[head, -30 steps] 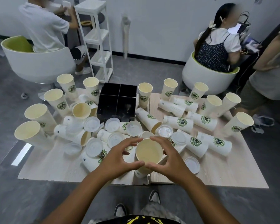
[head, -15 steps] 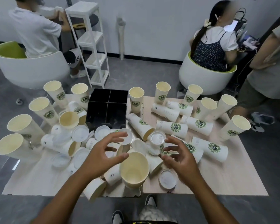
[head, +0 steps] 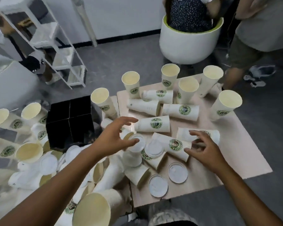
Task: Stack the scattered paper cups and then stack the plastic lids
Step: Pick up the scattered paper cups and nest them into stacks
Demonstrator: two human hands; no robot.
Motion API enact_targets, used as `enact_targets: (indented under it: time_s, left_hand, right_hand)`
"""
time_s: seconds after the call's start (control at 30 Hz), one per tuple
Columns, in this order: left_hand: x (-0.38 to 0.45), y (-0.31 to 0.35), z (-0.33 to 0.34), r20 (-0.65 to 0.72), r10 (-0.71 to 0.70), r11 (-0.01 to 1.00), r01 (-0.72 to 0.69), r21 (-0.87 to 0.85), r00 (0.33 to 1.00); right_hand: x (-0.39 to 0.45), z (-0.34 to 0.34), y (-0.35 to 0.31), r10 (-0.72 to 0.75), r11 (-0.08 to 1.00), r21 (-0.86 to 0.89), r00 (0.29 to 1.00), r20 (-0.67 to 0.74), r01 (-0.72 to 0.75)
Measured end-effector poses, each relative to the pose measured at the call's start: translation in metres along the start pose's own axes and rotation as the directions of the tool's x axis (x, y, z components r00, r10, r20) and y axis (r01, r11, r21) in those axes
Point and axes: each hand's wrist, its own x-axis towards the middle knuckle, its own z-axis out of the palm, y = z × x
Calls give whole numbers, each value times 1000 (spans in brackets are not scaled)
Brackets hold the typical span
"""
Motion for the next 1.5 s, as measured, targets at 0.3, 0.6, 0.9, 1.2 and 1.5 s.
enact_targets:
  time_s: [0.3,0.6,0.9,1.2,1.5]
  left_hand:
    - [93,3,85,217,49,967,-101,235,975]
    - [138,-2,131,224,-58,902,-45,429,973]
    - [162,-6,151,233,-109,842,-35,538,966]
    - [158,10,143,191,-37,857,-67,511,981]
    - [97,40,53,-78,44,990,-33,140,996]
  right_hand:
    - [10,13,62,16,944,-327,991,135,29]
    - [2,16,92,47,934,-357,982,181,21]
    - [-12,-8,75,-7,999,38,998,-56,9]
    - [-22,-37,35,-145,989,-6,973,-182,146]
    - [-10,-33,-29,-326,945,-73,935,-136,319]
